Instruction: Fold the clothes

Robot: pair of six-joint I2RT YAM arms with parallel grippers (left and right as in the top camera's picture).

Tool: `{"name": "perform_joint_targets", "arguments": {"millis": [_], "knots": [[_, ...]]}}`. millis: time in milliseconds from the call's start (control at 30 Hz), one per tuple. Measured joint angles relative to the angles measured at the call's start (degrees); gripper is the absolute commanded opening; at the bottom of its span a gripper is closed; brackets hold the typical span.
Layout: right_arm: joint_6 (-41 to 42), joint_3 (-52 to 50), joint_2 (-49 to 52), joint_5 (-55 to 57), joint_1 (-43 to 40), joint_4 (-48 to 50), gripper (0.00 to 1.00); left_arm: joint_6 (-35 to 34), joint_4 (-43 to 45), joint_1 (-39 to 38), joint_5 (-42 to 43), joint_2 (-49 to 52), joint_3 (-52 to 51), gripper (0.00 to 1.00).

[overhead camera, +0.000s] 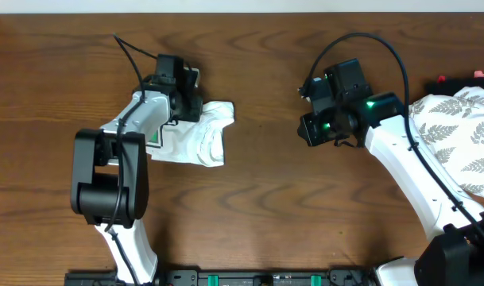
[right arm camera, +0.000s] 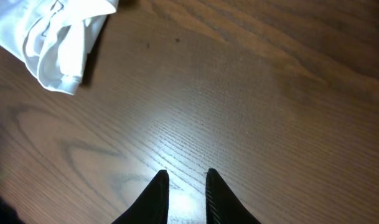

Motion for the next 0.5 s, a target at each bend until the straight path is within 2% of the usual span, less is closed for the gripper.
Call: {"name": "perform_joint_targets", "arguments": {"millis": [133,300,367,433,500], "knots": [[0.0,0.0,0.0,0.0,0.0,-0.4,0.19,0.0,0.5,0.1,1.4,0.1,0.1,0.52],[0.0,0.0,0.0,0.3,0.0,-0.7,0.19,-0.1,0.4,0.1,2.6,-0.6,0.1,0.65],[0.0,0.0,0.0,0.5,0.0,-0.8,0.19,-0.1,0.3,0.1,3.1,-1.7,0.0,0.73],[0.0,0.0,0.0,0.6,0.0,-0.8,0.20,0.1,0.0,0.1,3.2,-4.3,-0.3,0.98],[0.0,0.0,0.0,0.7,0.0,-0.9,0.20,-0.3,-1.0,0.1,3.1,-9.0,-0.4,0.98]]}}
